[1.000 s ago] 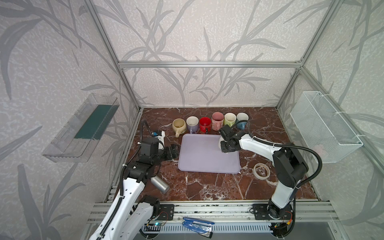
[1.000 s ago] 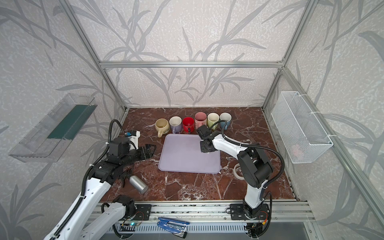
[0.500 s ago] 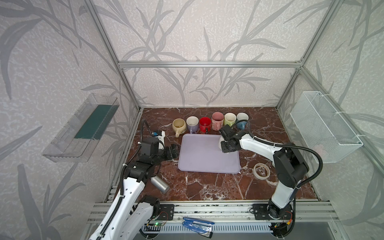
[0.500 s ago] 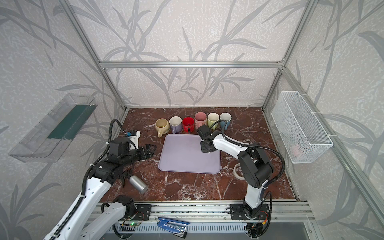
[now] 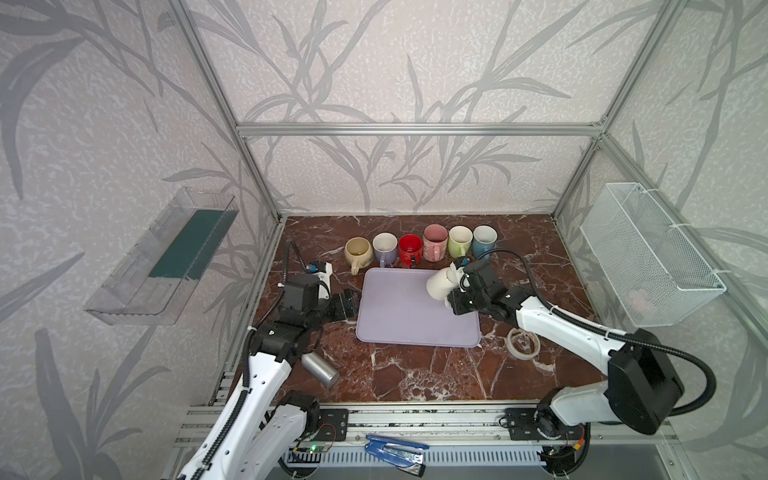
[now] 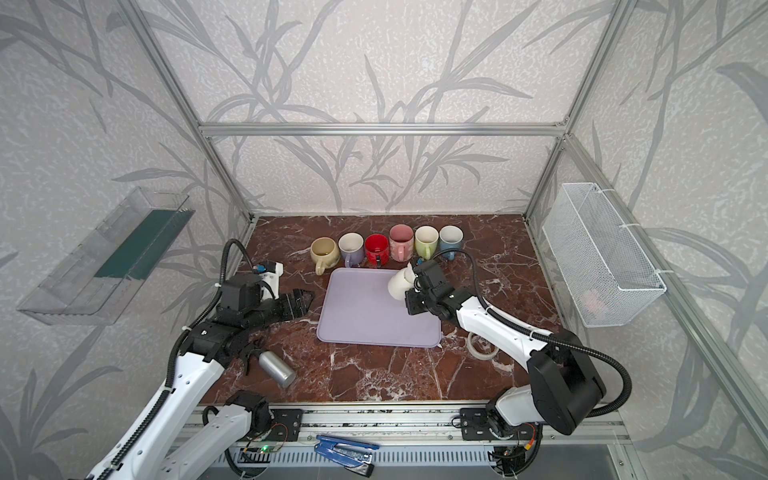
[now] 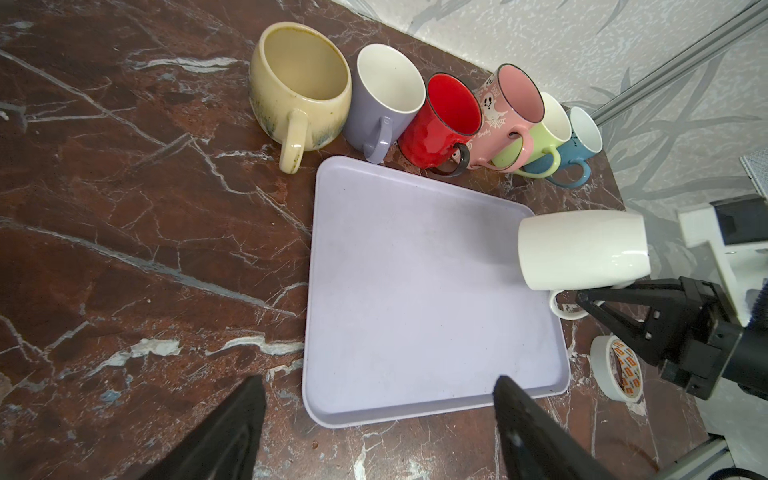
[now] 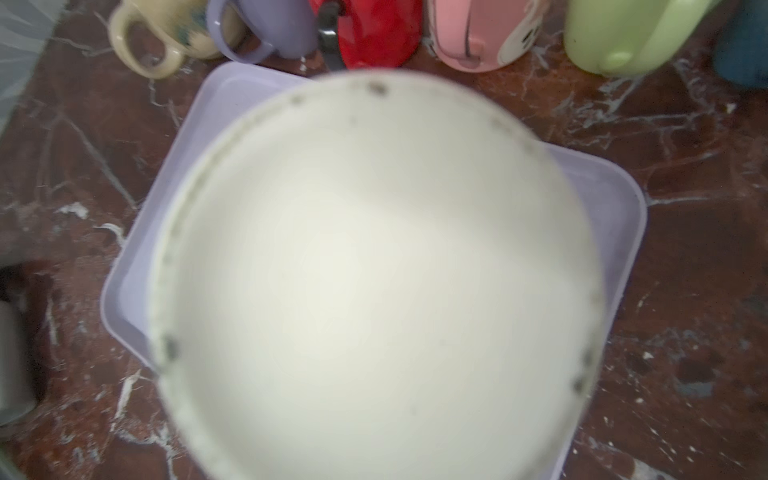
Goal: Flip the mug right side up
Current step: 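Lift the white mug by its handle with the right gripper, then raise the white mug toward the left gripper while the left reaches toward it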
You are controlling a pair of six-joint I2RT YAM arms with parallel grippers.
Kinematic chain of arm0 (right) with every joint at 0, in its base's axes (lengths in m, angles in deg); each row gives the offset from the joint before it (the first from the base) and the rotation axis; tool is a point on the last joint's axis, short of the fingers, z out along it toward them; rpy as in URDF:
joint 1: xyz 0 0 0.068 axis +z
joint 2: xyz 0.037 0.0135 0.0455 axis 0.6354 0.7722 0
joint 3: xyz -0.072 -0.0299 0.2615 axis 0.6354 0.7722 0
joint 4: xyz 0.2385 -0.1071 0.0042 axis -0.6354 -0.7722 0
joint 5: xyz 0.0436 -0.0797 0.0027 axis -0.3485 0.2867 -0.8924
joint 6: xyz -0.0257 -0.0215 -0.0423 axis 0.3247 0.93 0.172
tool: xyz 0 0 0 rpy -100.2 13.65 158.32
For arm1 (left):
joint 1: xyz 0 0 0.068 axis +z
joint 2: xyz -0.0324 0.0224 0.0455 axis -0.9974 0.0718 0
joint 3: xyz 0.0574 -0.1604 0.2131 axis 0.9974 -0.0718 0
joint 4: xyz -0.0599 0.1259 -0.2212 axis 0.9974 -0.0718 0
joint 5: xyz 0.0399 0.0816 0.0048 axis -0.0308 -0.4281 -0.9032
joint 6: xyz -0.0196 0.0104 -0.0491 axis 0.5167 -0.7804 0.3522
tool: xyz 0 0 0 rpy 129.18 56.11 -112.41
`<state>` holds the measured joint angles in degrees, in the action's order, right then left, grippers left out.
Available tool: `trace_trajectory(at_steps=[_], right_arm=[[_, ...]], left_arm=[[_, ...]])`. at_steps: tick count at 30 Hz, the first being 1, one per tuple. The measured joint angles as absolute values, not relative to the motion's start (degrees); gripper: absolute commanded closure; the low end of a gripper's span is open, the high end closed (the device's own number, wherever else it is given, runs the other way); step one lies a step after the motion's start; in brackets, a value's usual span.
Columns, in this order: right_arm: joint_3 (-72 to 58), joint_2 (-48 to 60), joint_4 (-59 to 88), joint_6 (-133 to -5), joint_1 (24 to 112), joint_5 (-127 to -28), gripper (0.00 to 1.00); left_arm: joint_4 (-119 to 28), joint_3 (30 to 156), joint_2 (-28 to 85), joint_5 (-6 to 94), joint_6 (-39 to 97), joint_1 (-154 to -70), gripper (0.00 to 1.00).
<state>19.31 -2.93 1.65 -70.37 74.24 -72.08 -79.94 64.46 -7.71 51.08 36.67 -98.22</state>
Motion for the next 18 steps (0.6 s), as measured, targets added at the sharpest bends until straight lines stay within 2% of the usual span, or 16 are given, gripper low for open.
trace_trajectory(at_steps=[5, 13, 18], right_arm=[[22.79, -8.0, 8.05, -70.37, 73.82, -77.83, 1.0], [27.62, -15.3, 18.89, -75.03, 71.0, -87.45, 1.0], [29.17, -15.78, 26.96, -80.4, 69.49, -93.85, 1.0]], left_arm=[[-76.92, 63.04, -7.55, 56.08, 38.97, -98.37, 0.17], [-66.98, 59.61, -7.27, 65.7, 45.06, -99.62, 0.29], [-57.43, 56.11, -7.29, 71.18, 49.85, -102.29, 0.49]])
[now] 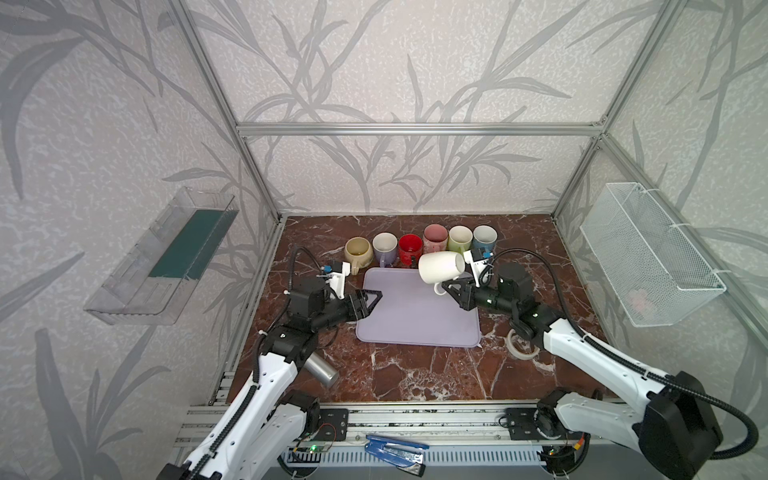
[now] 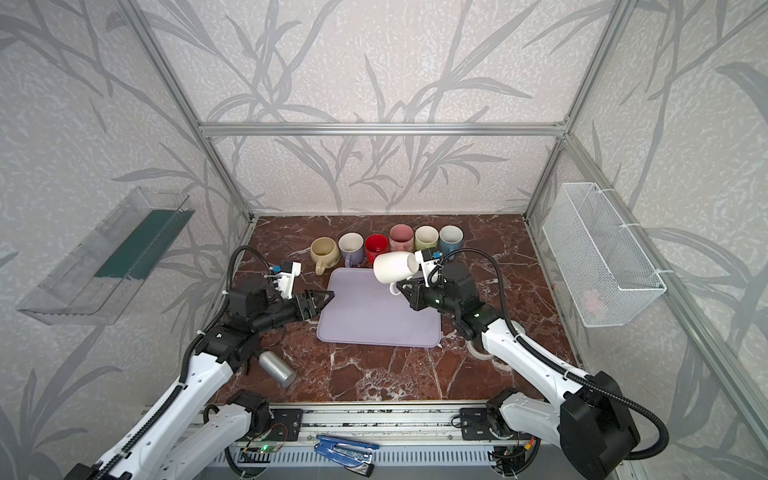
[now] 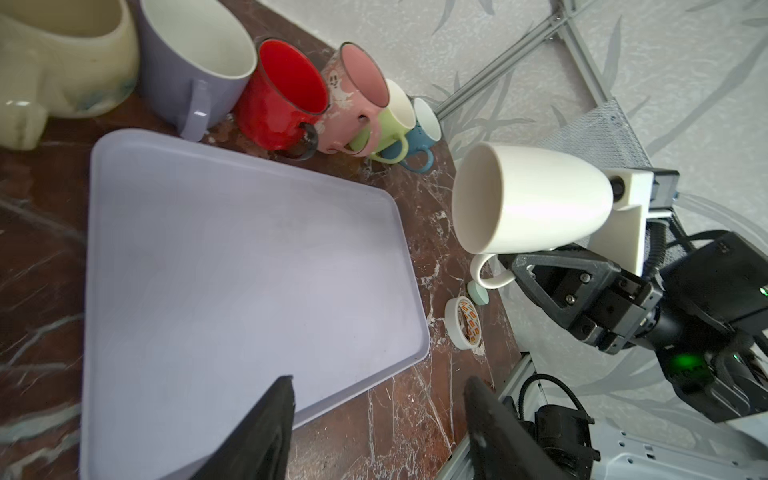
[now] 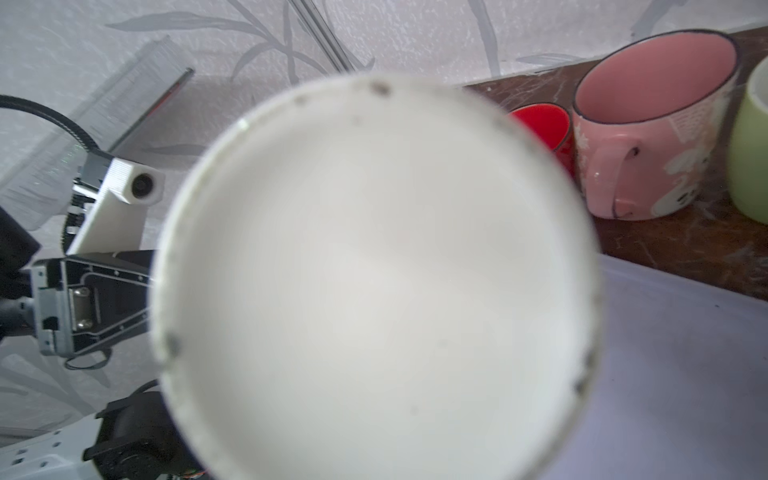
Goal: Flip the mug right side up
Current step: 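Raise the white mug toward the left gripper while the left reaches toward it, then grasp the white mug's body with the left gripper while the right holds the handle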
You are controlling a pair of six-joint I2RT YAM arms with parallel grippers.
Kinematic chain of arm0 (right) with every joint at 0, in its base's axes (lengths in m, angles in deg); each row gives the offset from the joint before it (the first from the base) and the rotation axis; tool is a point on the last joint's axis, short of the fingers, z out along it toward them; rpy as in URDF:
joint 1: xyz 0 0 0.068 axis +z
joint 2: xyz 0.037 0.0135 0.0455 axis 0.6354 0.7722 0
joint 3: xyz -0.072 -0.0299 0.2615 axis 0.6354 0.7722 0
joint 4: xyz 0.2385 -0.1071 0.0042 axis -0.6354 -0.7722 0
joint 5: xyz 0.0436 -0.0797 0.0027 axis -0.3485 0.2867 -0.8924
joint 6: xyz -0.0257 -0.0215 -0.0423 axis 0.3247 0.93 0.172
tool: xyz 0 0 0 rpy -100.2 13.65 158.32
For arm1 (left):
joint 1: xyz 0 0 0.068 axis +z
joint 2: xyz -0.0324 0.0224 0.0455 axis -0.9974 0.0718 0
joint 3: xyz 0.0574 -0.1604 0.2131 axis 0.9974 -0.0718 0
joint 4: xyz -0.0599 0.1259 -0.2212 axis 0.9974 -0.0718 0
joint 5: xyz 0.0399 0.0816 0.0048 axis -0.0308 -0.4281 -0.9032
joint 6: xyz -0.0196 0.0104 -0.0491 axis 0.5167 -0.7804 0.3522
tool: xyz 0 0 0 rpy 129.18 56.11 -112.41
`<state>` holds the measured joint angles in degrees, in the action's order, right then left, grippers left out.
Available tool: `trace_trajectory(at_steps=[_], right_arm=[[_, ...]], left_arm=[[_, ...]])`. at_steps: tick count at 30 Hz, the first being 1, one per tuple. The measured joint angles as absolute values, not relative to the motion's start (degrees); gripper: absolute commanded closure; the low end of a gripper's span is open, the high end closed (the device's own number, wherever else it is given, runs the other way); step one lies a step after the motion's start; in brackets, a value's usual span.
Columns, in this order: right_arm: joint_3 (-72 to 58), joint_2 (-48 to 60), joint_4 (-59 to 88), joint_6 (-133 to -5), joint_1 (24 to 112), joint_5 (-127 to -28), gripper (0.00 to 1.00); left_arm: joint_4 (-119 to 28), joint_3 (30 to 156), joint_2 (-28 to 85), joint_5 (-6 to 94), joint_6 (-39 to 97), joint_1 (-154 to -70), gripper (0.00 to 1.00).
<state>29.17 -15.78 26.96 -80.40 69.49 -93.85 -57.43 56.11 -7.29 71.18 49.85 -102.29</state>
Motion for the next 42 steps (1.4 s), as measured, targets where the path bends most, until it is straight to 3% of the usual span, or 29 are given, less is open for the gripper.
trace_trajectory(at_steps=[5, 21, 30, 42], right_arm=[[30.35, -14.42, 36.73, -86.92, 68.49, -100.19, 1.0], [30.37, -9.48, 55.22, -98.72, 68.36, -112.12, 1.0], [30.37, -6.16, 60.99, -102.98, 68.31, -115.97, 1.0], [30.37, -2.05, 70.72, -109.45, 68.27, -120.63, 1.0]], left_arm=[[-46.81, 54.06, -5.56, 74.29, 53.59, -106.5, 0.6], [-26.94, 54.1, 4.01, 75.4, 57.59, -113.41, 0.64], [-21.71, 56.18, 7.05, 75.64, 58.4, -116.17, 0.6], [-19.92, 57.95, 10.06, 76.1, 57.92, -118.18, 0.7]])
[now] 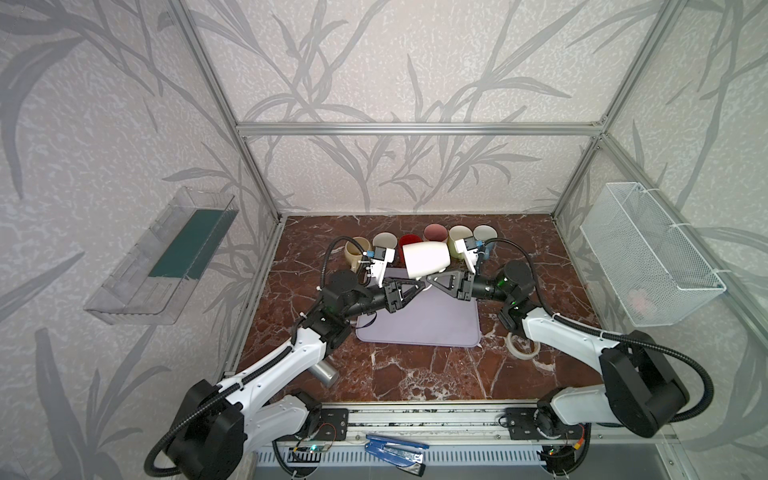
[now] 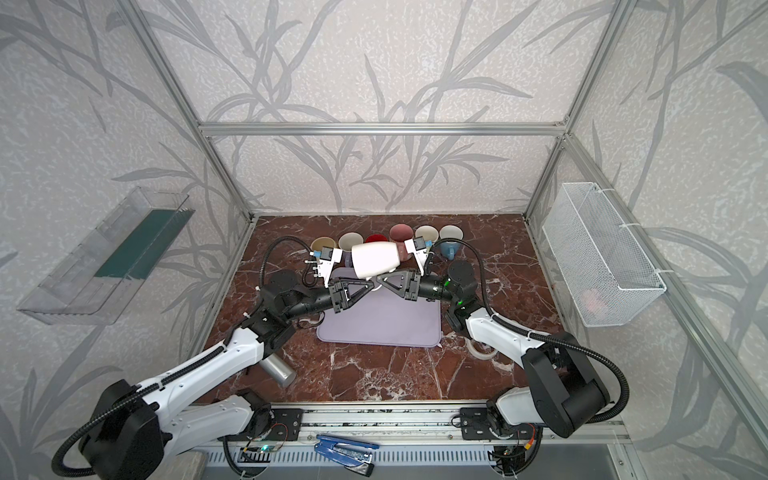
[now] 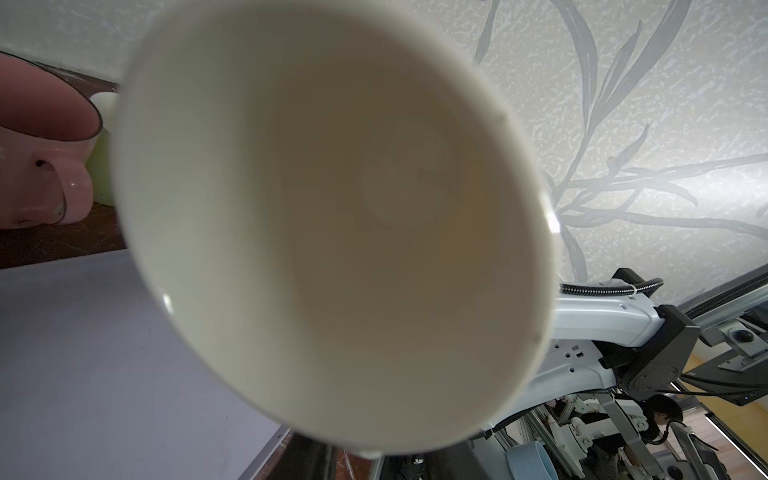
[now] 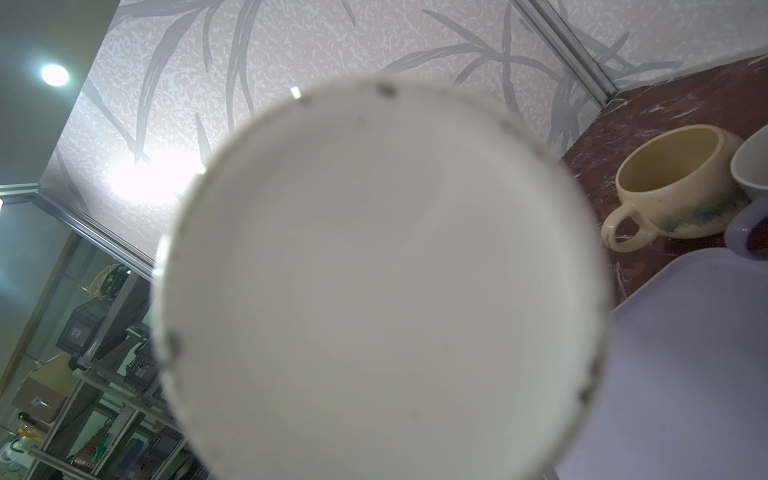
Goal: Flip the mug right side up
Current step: 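Grasp the white mug's body with the left gripper while the right holds the handle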
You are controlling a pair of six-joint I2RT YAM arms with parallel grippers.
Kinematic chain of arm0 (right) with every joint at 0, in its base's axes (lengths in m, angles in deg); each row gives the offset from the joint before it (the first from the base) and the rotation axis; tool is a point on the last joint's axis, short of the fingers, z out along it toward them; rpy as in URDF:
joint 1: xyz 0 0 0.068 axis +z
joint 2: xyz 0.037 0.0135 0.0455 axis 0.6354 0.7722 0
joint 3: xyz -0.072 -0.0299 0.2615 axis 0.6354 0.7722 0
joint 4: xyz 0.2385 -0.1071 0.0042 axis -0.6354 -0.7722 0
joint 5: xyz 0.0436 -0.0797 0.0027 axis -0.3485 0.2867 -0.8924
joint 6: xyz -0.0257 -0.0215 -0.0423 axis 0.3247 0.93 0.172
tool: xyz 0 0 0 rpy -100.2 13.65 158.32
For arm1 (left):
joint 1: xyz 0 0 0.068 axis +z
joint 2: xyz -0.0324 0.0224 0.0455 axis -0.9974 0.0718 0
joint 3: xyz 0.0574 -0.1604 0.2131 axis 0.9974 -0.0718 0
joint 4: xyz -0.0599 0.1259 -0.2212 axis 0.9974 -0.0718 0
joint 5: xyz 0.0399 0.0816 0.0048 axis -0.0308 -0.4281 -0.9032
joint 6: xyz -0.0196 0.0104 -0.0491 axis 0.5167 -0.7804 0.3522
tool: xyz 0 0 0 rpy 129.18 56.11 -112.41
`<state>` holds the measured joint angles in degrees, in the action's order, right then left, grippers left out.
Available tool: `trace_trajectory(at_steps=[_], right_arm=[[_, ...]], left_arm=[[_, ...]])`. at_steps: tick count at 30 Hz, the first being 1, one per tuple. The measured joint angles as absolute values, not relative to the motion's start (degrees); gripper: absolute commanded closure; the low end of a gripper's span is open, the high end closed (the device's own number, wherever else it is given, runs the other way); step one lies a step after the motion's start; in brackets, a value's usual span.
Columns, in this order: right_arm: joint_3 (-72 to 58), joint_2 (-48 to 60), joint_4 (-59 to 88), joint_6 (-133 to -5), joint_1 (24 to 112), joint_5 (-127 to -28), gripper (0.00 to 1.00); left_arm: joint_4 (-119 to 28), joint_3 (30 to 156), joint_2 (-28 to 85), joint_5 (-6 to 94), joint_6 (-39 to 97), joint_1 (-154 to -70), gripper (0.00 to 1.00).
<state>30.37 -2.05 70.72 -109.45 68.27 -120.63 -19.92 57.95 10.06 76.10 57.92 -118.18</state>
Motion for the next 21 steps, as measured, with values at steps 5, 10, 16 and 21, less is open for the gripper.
trace_trajectory(at_steps=[5, 10, 16, 21], right_arm=[[30.37, -1.92, 72.68, -110.21, 68.27, -121.54, 1.0], [30.37, -1.92, 74.04, -110.26, 68.33, -121.72, 1.0], [30.37, -1.46, 75.11, -110.46, 68.71, -121.74, 1.0], [30.37, 0.22, 77.65, -111.24, 68.66, -121.87, 1.0]], left_arm=[[-19.77, 58.89, 10.65, 76.3, 57.89, -118.5, 0.78], [-19.59, 59.32, 10.81, 76.3, 57.74, -118.57, 0.79], [-19.11, 59.46, 11.66, 76.52, 57.79, -118.98, 0.79], [-19.07, 59.46, 11.92, 76.3, 58.16, -118.9, 0.89]])
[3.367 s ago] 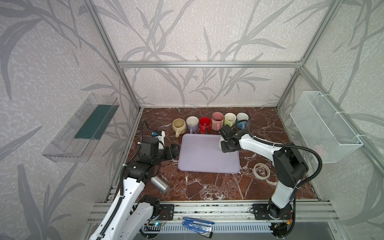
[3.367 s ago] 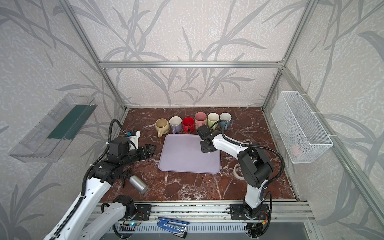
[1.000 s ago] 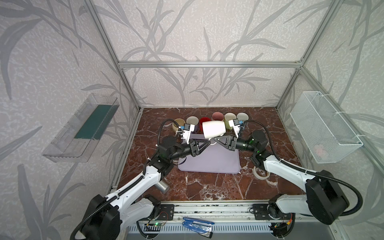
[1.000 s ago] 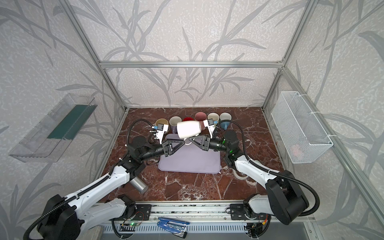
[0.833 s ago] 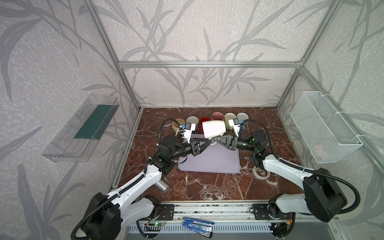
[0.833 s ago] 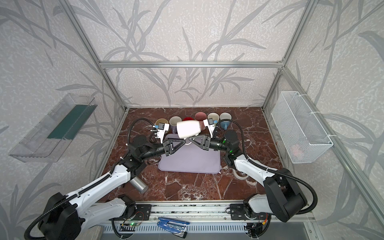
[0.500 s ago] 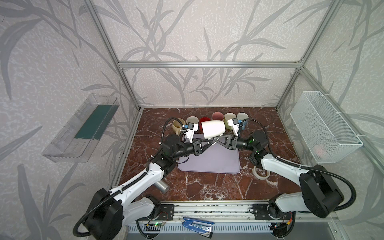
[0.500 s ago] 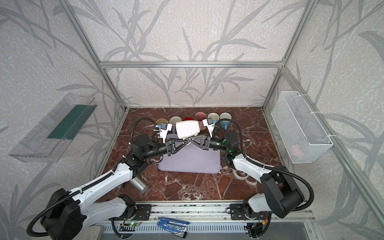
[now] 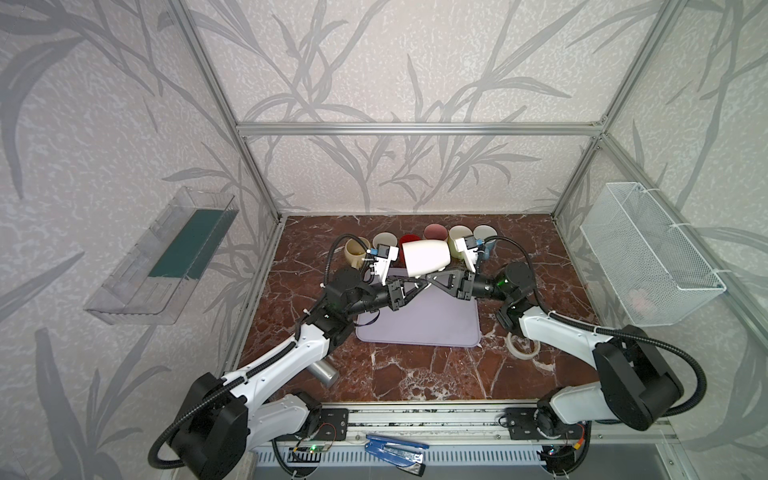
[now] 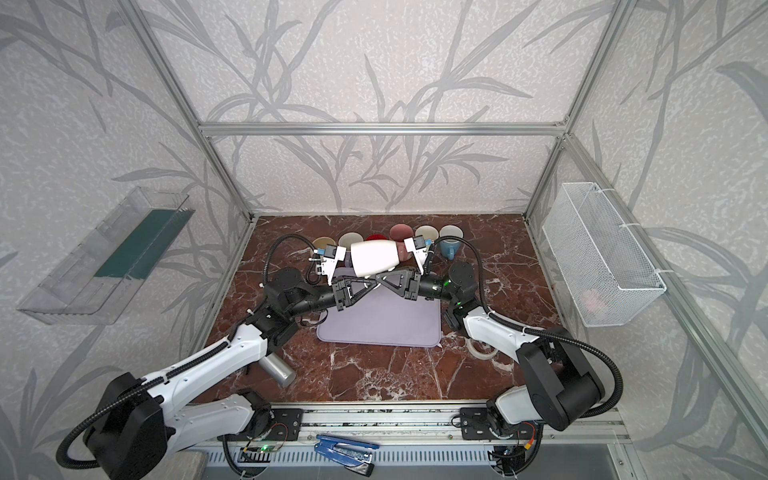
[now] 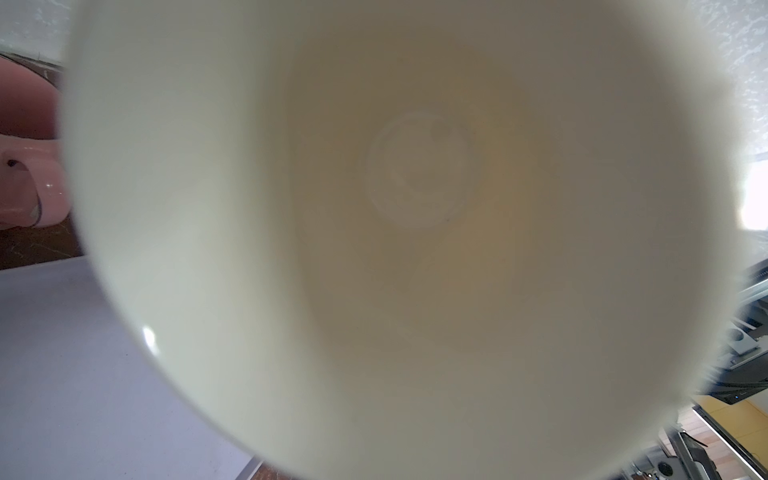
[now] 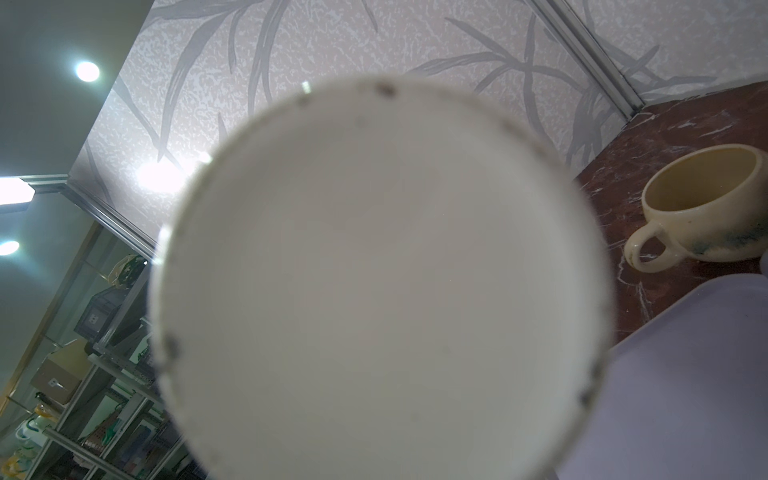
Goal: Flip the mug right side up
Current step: 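Grasp the white mug's body with the left gripper while the right holds the handle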
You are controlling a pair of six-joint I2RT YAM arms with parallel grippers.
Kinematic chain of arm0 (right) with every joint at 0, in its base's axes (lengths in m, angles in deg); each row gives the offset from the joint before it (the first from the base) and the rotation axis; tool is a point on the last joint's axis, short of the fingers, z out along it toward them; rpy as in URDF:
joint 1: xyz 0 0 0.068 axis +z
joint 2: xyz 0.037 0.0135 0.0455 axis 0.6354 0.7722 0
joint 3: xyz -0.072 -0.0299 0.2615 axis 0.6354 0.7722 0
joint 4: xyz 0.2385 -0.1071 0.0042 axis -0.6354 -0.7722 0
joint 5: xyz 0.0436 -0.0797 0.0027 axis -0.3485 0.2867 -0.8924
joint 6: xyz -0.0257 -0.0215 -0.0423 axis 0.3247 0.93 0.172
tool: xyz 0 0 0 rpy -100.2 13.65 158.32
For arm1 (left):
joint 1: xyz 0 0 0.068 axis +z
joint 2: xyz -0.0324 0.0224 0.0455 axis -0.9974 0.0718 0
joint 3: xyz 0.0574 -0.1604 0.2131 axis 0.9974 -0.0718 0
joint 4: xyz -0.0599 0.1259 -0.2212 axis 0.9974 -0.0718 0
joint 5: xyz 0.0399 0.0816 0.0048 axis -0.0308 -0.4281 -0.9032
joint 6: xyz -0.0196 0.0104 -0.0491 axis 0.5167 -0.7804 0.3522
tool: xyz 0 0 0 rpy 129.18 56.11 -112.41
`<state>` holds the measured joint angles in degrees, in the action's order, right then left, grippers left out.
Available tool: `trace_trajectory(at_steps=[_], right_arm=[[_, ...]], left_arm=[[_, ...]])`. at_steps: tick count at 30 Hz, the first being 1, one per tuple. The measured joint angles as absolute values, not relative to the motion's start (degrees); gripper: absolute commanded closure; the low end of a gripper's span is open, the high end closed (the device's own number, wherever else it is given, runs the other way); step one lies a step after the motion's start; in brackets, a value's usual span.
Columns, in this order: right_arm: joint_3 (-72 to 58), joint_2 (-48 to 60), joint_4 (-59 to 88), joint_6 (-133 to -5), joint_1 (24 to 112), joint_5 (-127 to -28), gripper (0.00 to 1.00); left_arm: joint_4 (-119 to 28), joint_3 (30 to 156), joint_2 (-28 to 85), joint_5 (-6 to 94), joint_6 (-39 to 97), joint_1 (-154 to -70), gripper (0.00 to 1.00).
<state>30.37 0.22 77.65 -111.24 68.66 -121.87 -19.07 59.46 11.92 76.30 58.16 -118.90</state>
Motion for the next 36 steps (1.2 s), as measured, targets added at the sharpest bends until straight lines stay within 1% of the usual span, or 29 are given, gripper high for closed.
trace_trajectory(at_steps=[3, 8, 11, 13, 16, 19, 24, 29, 32, 36], right_arm=[[30.37, 0.99, 79.33, -111.44, 68.46, -122.13, 1.0], [30.3, 2.14, 81.3, -112.23, 68.42, -122.33, 1.0], [30.04, 2.56, 81.51, -112.23, 68.38, -122.61, 0.87], [29.95, 2.67, 81.47, -112.03, 68.51, -123.12, 0.74], [29.95, 2.69, 80.73, -111.33, 69.03, -123.75, 0.6], [29.95, 2.69, 79.85, -110.41, 69.23, -124.08, 0.52], [29.98, 2.67, 77.56, -108.55, 68.57, -124.06, 0.45], [30.39, 1.82, 73.86, -106.24, 67.07, -123.53, 0.43], [31.0, -0.13, 69.14, -103.26, 66.34, -122.18, 0.42], [31.09, -5.57, 57.43, -96.23, 66.26, -117.32, 0.39]], left_arm=[[-18.76, 59.5, 11.92, 76.3, 58.59, -118.83, 1.0], [-18.78, 59.5, 11.92, 75.86, 58.53, -118.81, 1.0], [-18.78, 59.28, 11.62, 75.29, 58.46, -118.83, 1.0], [-19.07, 58.67, 10.81, 74.72, 58.27, -118.98, 1.0], [-19.92, 57.62, 9.12, 73.06, 57.0, -119.64, 1.0], [-21.95, 55.94, 6.41, 70.83, 55.82, -119.82, 1.0], [-26.06, 54.23, 1.85, 66.29, 53.81, -119.9, 1.0], [-32.01, 53.73, -3.36, 59.97, 51.47, -119.9, 1.0], [-37.56, 53.73, -6.96, 54.94, 49.76, -119.82, 1.0], [-47.77, 54.67, -10.02, 47.75, 47.25, -119.14, 1.0]])
